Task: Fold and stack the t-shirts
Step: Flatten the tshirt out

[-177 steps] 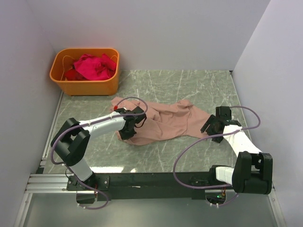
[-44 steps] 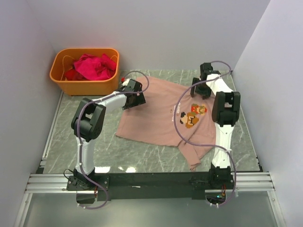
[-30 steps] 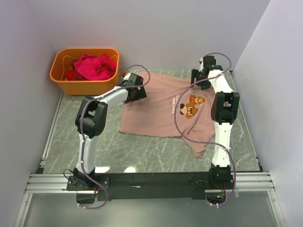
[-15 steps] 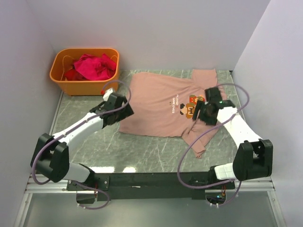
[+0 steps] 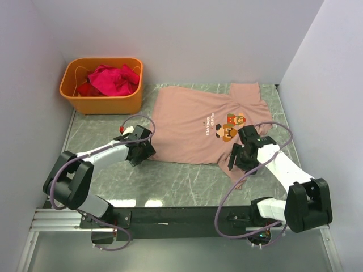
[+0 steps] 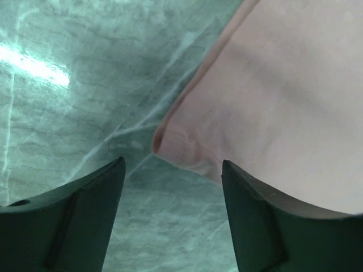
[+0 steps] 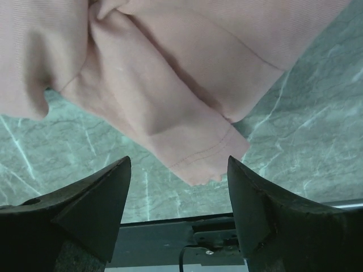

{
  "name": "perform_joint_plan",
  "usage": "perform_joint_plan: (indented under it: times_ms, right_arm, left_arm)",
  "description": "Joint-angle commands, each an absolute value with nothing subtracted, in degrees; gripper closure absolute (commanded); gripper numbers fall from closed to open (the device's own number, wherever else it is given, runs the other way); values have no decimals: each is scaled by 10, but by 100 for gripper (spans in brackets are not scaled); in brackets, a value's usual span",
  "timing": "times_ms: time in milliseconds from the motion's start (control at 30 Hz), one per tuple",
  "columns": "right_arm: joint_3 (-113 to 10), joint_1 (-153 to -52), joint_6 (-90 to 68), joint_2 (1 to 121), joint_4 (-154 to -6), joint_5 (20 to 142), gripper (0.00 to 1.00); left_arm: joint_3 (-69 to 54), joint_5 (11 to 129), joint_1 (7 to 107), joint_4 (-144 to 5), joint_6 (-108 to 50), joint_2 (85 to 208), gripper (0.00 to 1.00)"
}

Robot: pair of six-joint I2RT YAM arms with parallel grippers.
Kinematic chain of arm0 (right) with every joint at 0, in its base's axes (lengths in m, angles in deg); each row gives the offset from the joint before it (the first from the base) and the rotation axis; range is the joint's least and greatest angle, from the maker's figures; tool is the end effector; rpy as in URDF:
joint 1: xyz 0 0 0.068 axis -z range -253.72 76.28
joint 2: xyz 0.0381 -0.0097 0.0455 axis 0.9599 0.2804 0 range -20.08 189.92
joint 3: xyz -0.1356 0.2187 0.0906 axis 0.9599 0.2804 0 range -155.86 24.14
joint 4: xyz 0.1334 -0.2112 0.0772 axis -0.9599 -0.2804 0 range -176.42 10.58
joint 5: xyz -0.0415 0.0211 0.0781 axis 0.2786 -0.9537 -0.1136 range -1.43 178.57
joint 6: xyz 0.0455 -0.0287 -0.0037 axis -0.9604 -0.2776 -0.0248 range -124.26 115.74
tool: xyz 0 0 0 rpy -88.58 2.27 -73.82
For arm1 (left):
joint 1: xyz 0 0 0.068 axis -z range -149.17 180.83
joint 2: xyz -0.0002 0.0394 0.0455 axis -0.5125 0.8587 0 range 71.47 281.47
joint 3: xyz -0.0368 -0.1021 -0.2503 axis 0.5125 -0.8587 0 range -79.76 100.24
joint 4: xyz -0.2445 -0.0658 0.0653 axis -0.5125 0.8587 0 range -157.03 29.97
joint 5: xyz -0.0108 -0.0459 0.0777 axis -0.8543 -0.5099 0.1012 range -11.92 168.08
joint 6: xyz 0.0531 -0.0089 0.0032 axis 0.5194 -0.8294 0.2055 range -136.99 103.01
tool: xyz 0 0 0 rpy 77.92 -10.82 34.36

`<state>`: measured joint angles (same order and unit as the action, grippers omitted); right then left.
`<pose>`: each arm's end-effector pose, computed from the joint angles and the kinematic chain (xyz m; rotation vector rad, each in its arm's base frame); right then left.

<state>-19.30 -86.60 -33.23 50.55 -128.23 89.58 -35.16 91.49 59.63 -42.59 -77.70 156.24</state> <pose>0.1994 0.0449 0.1976 0.4098 2.8763 0.1035 0.2393 -0.1221 0.1661 -0.7983 2.5368 -0.1995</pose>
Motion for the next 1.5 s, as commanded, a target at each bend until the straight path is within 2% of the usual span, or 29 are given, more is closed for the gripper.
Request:
perform_joint_plan:
  times_ms: [0,133,233,300,333,367,400,700,967,1100,1267,1400,1467]
  right_arm:
    - [-187,-872,-340,485,-1282,887,25]
    - [-181,-880,-345,473,-1302,887,26]
    - [-173,-889,-348,466,-1309,873,27]
    - [-165,-894,-353,464,-1312,867,27]
    - [-161,-896,-357,461,-1314,865,28]
    - [-158,-898,-359,462,-1315,864,29]
    - [-152,-900,-362,463,-1315,864,29]
    - [-155,-911,-366,527,-1271,885,33]
    - [-156,-913,-382,526,-1251,922,48]
    - [-155,-912,-383,537,-1249,935,65]
    - [-157,-913,-377,552,-1256,950,78]
    - [-152,-913,-375,528,-1252,929,100]
    - [-156,-912,-369,521,-1257,919,100]
  left_arm:
    - [-350,928,594,-434,-799,1578,26]
    - [-342,936,587,-449,-799,1595,29]
    - [-344,931,584,-470,-803,1610,36]
    - [-341,921,584,-478,-805,1627,50]
    - [-342,913,584,-482,-803,1631,61]
    - [-346,901,584,-493,-798,1633,90]
    - [-347,901,584,-493,-798,1633,99]
    - [-334,936,584,-459,-787,1611,99]
    - [-337,923,584,-473,-769,1606,99]
    - [-339,921,584,-470,-766,1616,99]
    - [-346,921,584,-473,-767,1604,99]
    - [-344,926,584,-467,-766,1593,99]
    - [-348,920,584,-474,-760,1588,99]
